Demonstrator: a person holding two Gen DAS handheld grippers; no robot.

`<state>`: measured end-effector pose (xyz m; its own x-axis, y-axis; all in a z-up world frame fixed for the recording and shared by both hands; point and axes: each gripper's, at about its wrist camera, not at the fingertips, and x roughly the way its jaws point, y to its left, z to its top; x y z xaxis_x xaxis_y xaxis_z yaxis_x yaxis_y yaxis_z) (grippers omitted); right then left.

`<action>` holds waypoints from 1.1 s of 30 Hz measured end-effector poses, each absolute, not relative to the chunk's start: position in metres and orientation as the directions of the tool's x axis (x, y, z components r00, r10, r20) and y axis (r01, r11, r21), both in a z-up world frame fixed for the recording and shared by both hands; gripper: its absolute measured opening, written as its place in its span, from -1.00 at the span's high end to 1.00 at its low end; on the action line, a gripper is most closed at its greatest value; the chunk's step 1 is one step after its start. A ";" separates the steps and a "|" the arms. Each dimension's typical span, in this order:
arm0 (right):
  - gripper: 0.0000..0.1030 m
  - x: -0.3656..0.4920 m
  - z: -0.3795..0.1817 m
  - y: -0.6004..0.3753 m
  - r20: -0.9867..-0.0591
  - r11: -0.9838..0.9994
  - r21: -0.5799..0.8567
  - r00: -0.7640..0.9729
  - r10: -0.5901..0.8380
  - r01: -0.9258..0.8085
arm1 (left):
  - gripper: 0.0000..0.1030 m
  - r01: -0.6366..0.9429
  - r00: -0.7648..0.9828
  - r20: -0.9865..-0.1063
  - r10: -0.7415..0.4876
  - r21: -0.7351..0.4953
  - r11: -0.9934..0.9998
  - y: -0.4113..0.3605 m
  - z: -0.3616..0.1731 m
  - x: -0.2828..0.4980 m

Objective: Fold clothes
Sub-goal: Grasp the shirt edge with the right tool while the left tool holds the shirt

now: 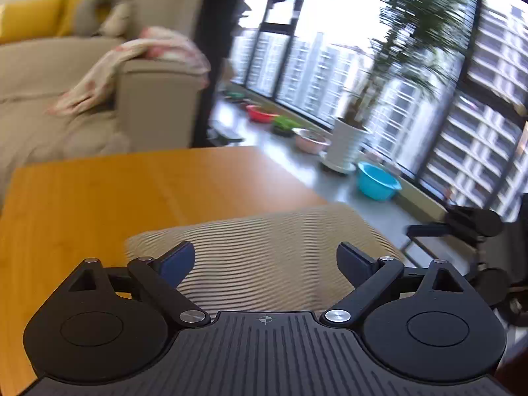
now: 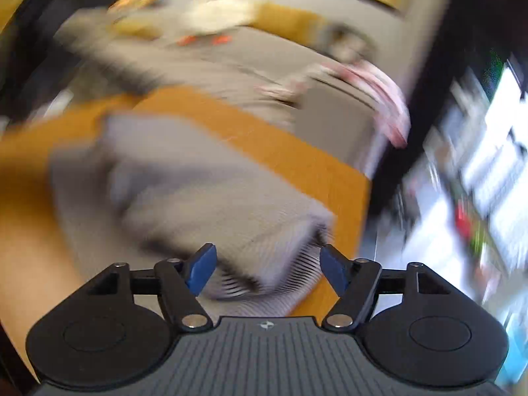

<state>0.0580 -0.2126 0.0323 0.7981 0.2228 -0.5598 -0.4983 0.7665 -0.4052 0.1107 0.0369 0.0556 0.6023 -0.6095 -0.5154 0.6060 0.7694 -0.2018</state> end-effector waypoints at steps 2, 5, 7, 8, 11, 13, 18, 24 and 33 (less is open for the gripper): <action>-0.47 0.061 0.016 -0.194 -0.540 0.710 -0.499 0.819 0.194 -0.497 | -0.92 0.671 0.565 -0.549 -0.616 -0.129 0.730 0.007 0.050 0.101; -0.47 0.073 0.014 -0.192 -0.459 0.700 -0.585 0.879 0.132 -0.410 | -0.93 0.739 0.526 -0.604 -0.599 -0.025 0.674 -0.032 0.034 0.087; -0.47 0.080 0.013 -0.190 -0.400 0.689 -0.636 0.912 0.092 -0.348 | -0.95 0.764 0.514 -0.628 -0.584 0.025 0.645 -0.053 0.022 0.082; -0.47 0.083 0.015 -0.191 -0.371 0.688 -0.653 0.926 0.074 -0.317 | -0.98 0.768 0.519 -0.637 -0.570 0.054 0.638 -0.064 0.016 0.082; -0.47 0.085 0.022 -0.203 -0.326 0.706 -0.663 0.945 0.027 -0.249 | -0.98 0.750 0.565 -0.656 -0.500 0.155 0.644 -0.091 0.000 0.091; -0.47 0.081 0.024 -0.214 -0.353 0.732 -0.630 0.935 0.025 -0.258 | -0.97 0.708 0.619 -0.645 -0.447 0.214 0.673 -0.100 -0.005 0.102; -0.55 0.068 0.036 -0.259 -0.542 0.915 -0.132 0.801 0.255 -0.381 | -0.99 0.627 0.676 -0.604 -0.422 0.170 0.760 -0.091 0.010 0.131; -0.23 0.100 0.007 -0.309 -0.461 0.755 0.621 0.683 0.567 -0.209 | -0.96 0.623 0.679 -0.594 -0.431 0.156 0.766 -0.081 0.022 0.133; 0.42 0.142 0.063 -0.282 -0.309 0.861 0.346 0.821 0.480 -0.372 | -0.91 0.674 0.579 -0.682 -0.447 0.091 0.733 -0.054 0.000 0.129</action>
